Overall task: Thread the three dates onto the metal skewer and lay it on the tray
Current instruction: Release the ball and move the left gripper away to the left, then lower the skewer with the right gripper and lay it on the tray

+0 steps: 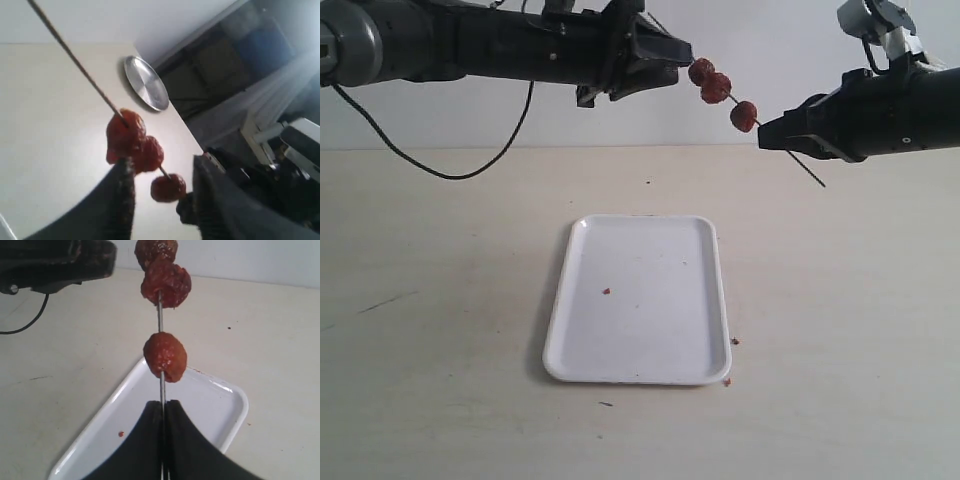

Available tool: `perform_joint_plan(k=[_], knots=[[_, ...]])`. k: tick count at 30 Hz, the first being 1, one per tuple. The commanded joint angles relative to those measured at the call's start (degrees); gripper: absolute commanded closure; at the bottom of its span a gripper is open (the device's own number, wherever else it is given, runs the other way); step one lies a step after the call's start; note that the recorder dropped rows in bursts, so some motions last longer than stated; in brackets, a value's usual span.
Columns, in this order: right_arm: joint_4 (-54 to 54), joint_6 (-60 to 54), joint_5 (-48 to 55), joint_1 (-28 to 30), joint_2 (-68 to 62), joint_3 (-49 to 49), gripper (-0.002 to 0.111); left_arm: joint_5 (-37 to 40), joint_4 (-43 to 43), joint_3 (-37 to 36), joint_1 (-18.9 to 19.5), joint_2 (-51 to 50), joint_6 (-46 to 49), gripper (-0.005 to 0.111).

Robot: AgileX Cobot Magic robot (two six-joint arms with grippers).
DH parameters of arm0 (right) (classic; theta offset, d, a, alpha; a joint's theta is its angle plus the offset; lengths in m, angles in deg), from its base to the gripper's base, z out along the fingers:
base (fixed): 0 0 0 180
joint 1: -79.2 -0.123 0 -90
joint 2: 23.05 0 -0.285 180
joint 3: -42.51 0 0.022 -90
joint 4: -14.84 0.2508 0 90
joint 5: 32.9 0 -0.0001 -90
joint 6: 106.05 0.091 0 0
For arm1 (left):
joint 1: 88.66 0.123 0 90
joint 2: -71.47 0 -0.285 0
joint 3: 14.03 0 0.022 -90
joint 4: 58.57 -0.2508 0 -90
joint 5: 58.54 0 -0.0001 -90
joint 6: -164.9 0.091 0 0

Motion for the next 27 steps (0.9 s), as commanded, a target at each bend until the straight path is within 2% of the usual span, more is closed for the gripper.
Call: perform_joint_plan(k=[1, 5, 7, 9, 12, 14, 16, 19, 21, 23, 27], knots=[[-2.6, 3.5, 2.6, 0.2, 0.1, 0.1, 0.108, 12.4, -1.7, 0.0, 3.8, 0.4, 1.5, 0.106], [-0.8, 3.3, 6.8, 0.2, 0.0, 2.0, 0.108, 14.8, -4.5, -1.1, 6.5, 0.8, 2.4, 0.107], [2.3, 2.5, 6.1, -0.9, 0.0, 3.9, 0.108, 14.8, -10.0, -4.8, 7.4, 2.3, 3.2, 0.107], [2.8, 4.5, 4.9, -2.9, 0.0, 4.8, 0.108, 10.0, -14.1, -10.3, 7.9, 4.5, 4.0, 0.107], [2.8, 8.4, 1.1, -6.5, 0.0, 6.5, 0.108, 2.1, -13.9, -18.0, 8.0, 7.6, 6.4, 0.107], [4.3, 11.5, -12.9, -13.4, 0.2, 9.4, 0.108, -9.8, -12.6, -26.9, 8.0, 13.6, 12.2, 0.107], [11.4, 11.6, -25.6, -19.5, 0.2, 11.4, 0.108, -19.7, -11.6, -35.3, 8.0, 20.2, 18.6, 0.107], [16.0, 10.6, -33.7, -25.7, 0.2, 12.1, 0.108, -31.7, -8.5, -43.6, 8.0, 27.6, 25.5, 0.107], [16.0, 13.7, -38.8, -29.9, 0.2, 12.1, 0.108, -34.9, -7.7, -47.7, 8.0, 31.7, 30.3, 0.107], [16.0, 20.7, -49.7, -35.7, 0.1, 12.1, 0.108, -37.6, -5.6, -50.9, 8.0, 35.7, 32.9, 0.107], [15.3, 28.6, -60.1, -41.2, 0.0, 12.1, 0.108, -37.9, -3.1, -52.8, 8.0, 38.5, 34.6, 0.107]])
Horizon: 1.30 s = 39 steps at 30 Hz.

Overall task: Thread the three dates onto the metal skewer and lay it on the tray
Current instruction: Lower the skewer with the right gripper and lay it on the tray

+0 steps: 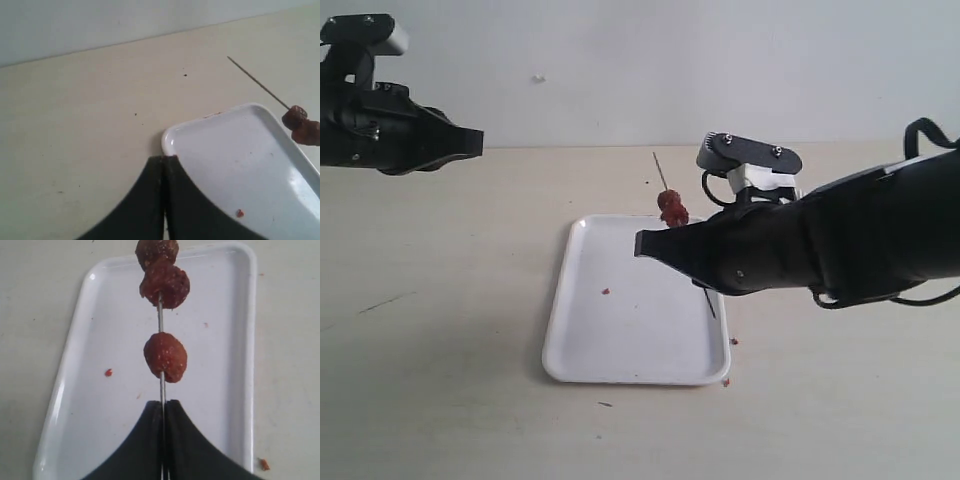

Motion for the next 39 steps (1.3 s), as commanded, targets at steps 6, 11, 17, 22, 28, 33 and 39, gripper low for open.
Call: perform_joint_plan(k=[6, 11, 17, 22, 28, 33, 39], knots=[[-13.3, 22.2, -19.4, -11.0, -2.5, 0.2, 0.108, 2.8, 3.8, -2.4, 0.0, 5.6, 5.7, 0.107], [-24.2, 32.9, -17.6, -12.7, -5.9, 0.0, 0.108, 4.2, 3.6, -2.7, 0.0, 7.5, 5.7, 0.107], [-26.1, 36.0, -16.1, -12.7, -9.2, 0.0, 0.108, 4.2, 3.6, -3.0, 0.0, 9.2, 5.8, 0.107], [-27.2, 35.8, -14.7, -12.7, -10.6, 0.0, 0.108, 6.7, 3.5, -3.0, 0.0, 9.8, 5.7, 0.107], [-27.7, 37.4, -12.5, -12.7, -12.3, 0.0, 0.108, 8.7, 3.3, -3.0, 0.0, 9.8, 5.7, 0.107], [-27.7, 37.4, -12.3, -12.7, -12.5, 0.0, 0.105, 11.5, 3.3, -3.0, 0.0, 9.9, 5.9, 0.107], [-27.5, 37.5, -12.1, -12.7, -12.5, 0.0, 0.078, 12.6, 3.9, -3.0, 0.0, 9.9, 6.9, 0.107]])
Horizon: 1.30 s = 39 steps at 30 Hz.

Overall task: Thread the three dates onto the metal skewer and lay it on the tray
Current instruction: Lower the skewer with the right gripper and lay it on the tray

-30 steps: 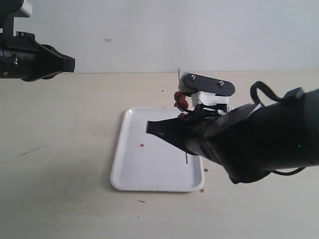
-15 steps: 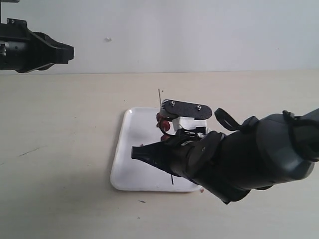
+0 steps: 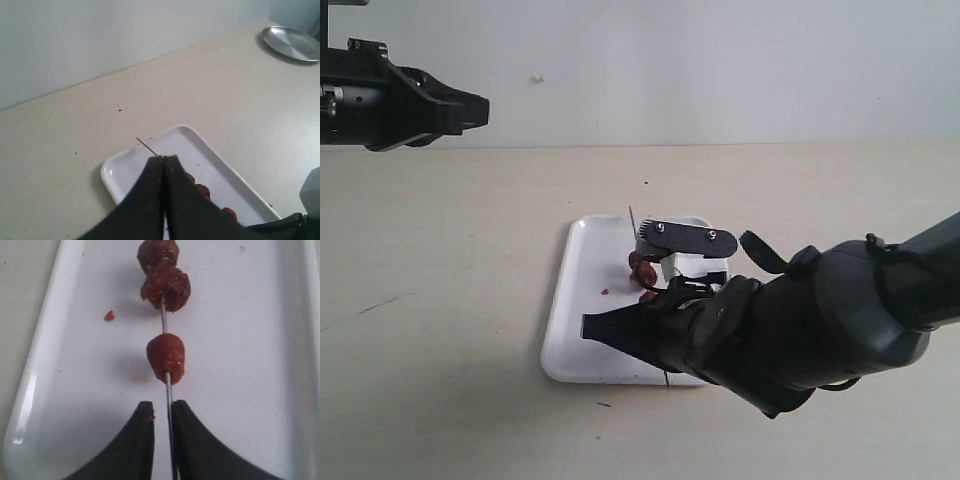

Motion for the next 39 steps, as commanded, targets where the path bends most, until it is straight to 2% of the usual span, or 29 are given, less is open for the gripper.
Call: perform_joint_plan(k=[1, 4, 10, 19, 33, 39], knots=[[-0.6, 0.1, 0.2, -0.1, 0.0, -0.1, 0.072, 1.6, 1.0, -0.3, 0.0, 0.5, 0.5, 0.107], [-0.6, 0.1, 0.5, -0.1, 0.0, -0.1, 0.063, 2.6, 2.2, -0.3, 0.0, 0.5, 1.4, 0.107], [-0.6, -0.8, 1.5, -0.1, 0.0, -0.1, 0.055, 2.8, 2.2, -0.3, 0.0, 0.5, 1.7, 0.107], [-0.5, -4.4, 2.6, -0.1, 0.0, -0.1, 0.033, 4.5, 2.7, -0.3, 0.0, 0.6, 2.0, 0.107], [11.6, -27.6, 2.3, -0.1, 0.1, -0.1, 0.033, 6.6, 3.5, -0.3, 0.0, 0.6, 2.3, 0.107], [12.9, -32.8, 1.9, -0.1, 0.1, -0.1, 0.033, 6.8, 3.5, -0.3, 0.0, 0.6, 2.3, 0.107]])
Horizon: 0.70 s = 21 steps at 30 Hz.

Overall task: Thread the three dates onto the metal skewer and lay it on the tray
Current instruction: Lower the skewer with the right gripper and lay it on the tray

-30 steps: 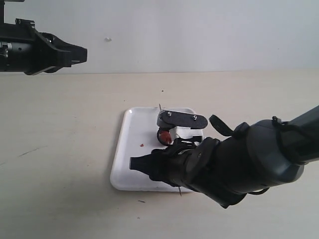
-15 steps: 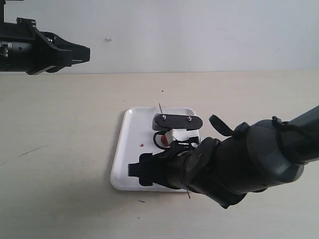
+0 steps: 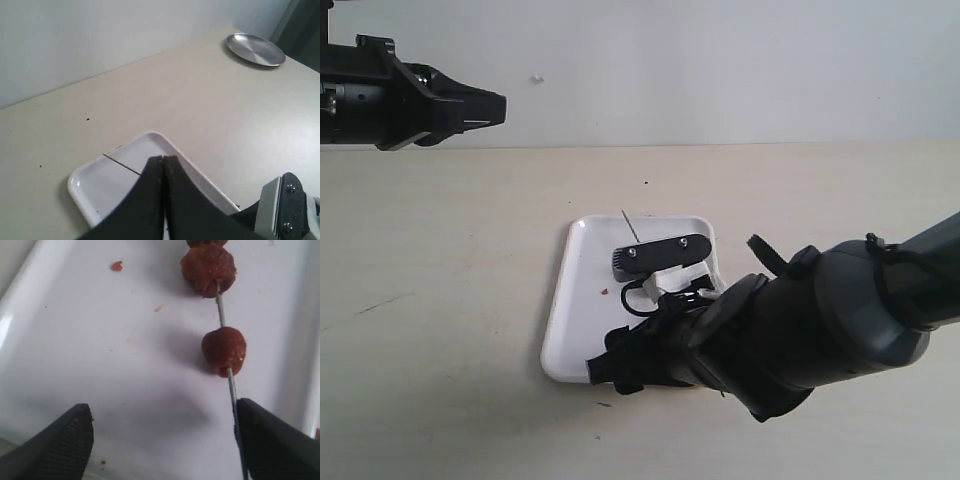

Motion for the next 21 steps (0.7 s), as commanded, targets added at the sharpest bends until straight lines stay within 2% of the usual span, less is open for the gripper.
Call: perform_joint_plan(k=[1, 7, 21], knots=[[0.5, -3.5, -0.7, -0.1, 0.2, -0.1, 0.033, 0.7, 0.9, -0.3, 0.0, 0.6, 0.3, 0.107], [-0.1, -4.7, 5.7, -0.1, 0.2, -0.1, 0.037, 1.2, 0.9, -0.3, 0.0, 0.6, 0.3, 0.107], [2.1, -11.8, 2.5, -0.1, 4.6, -0.1, 0.038, 2.8, 1.0, -0.3, 0.0, 0.6, 0.3, 0.107]])
